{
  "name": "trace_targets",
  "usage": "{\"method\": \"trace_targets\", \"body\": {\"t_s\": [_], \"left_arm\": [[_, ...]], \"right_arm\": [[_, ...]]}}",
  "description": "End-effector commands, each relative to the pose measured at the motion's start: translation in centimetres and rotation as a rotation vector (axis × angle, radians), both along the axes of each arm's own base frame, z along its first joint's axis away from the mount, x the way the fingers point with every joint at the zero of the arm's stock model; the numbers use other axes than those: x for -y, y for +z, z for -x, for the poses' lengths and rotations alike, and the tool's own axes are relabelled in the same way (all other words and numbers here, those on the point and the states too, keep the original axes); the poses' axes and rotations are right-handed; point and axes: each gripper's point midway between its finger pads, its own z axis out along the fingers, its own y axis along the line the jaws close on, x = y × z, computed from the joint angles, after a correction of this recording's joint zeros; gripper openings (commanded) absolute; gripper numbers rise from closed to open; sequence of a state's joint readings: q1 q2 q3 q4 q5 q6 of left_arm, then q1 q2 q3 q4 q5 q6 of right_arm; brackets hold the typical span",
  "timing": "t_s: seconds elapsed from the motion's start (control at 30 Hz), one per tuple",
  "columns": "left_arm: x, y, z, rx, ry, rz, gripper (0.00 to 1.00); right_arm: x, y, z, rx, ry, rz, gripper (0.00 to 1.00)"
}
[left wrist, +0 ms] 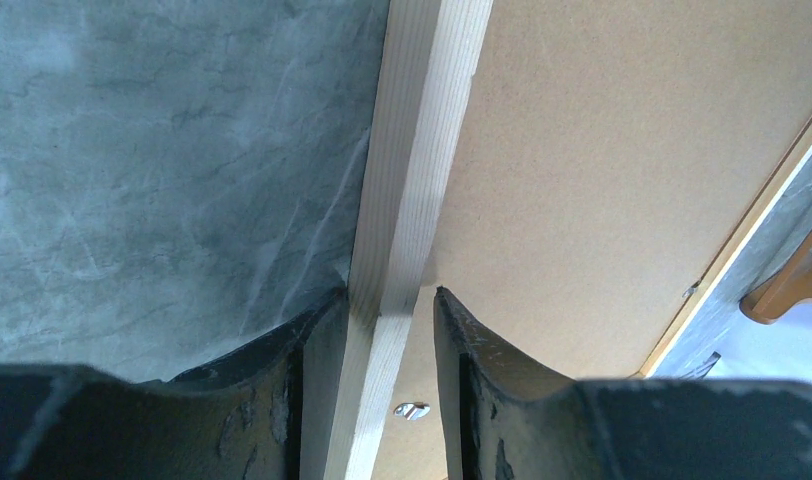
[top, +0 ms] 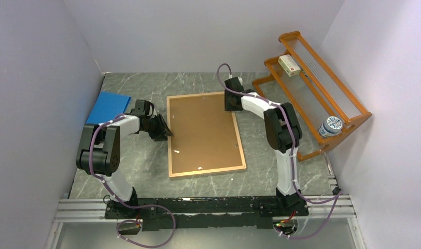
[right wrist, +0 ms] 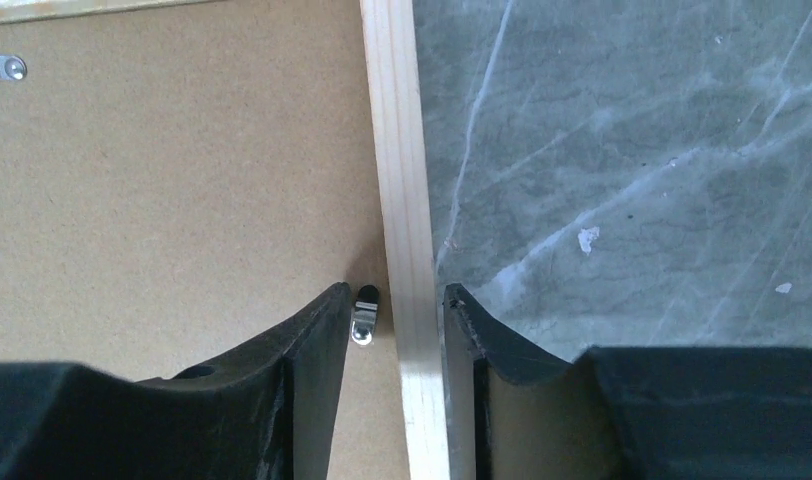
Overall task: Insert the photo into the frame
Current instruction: Install the photo frame at the center of the board.
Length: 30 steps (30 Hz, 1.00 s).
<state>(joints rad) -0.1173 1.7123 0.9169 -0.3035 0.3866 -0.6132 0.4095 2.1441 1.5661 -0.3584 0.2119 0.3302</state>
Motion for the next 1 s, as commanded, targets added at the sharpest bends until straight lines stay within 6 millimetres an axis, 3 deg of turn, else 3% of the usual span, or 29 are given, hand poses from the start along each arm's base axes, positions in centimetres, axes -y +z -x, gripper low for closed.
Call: {"method": "trace_targets", "body": {"t_s": [0.0, 0.27, 0.43, 0.57, 0.73, 0.8, 0.97], "left_arm": [[-0.6, -2.3, 1.7, -0.072, -0.015, -0.059, 0.44], [-0.5, -2.3, 1.6, -0.072, -0.016, -0.053, 0.44], [-0.3, -2.4, 1.5, -0.073, -0.017, -0.039, 0.44], [-0.3, -2.5, 1.5, -0.072, -0.014, -0.040, 0.44], [-0.4, -2.2, 1.2, -0.056, -0.015, -0.045, 0.44], [-0.4, -2.1, 1.1, -0.051, -0.014, -0.047, 0.44], [-0.4, -2.2, 1.2, -0.052, -0.011, -0.045, 0.44]], "right_arm": [[0.9, -2.4, 0.4, -0.064, -0.037, 0.030, 0.40], [0.2, -2.4, 1.3, -0.069, 0.016, -0.011, 0.23], [-0.5, -2.3, 1.8, -0.071, 0.063, -0.062, 0.21], [-0.5, -1.1, 1.8, -0.044, 0.062, -0.083, 0.21], [0.1, 2.2, 0.9, 0.022, 0.004, -0.083, 0.55], [0.1, 2.5, 0.7, 0.013, -0.005, -0.076, 0.59], [0.8, 1.6, 0.7, -0.039, -0.065, -0.043, 0.59]]}}
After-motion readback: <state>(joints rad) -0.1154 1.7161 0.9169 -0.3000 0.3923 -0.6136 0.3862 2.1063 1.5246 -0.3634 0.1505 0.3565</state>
